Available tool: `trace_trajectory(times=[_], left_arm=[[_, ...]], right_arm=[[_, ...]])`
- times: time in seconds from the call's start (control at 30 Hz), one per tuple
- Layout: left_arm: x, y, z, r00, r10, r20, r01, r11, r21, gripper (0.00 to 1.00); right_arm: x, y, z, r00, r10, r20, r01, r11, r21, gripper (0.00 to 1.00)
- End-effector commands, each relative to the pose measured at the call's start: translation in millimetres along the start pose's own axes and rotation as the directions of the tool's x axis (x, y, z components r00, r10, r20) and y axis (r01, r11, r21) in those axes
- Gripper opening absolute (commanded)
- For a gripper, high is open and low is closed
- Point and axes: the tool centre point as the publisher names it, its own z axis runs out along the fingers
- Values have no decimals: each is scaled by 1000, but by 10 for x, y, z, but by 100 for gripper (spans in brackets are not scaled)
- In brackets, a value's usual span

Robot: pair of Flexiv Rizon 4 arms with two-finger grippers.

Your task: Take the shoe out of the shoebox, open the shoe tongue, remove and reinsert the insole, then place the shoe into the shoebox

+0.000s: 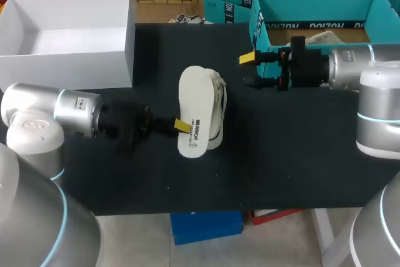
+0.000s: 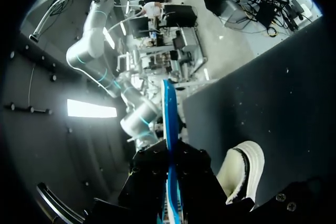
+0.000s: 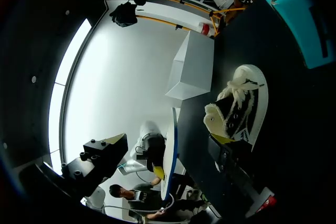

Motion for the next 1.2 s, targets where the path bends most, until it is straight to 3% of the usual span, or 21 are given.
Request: trace_trajectory(times=[0.03,0.3,0.5,1.2], left_arm=[[47,70,90,1000,-4,14,4,1000,-4,0],[47,70,90,1000,-4,14,4,1000,-4,0],[47,70,90,1000,-4,14,4,1000,-4,0],[47,70,90,1000,-4,14,4,1000,-4,0]], right_arm=[[-8,-5,17,1000,0,0,0,1000,-3,100],[-10,15,-8,1000,-2,4,2,1000,0,100],[-43,31,36,1000,2,3,-2,998,71,100],[-41,-421,573,1000,22,-2,-22,995,102,100]])
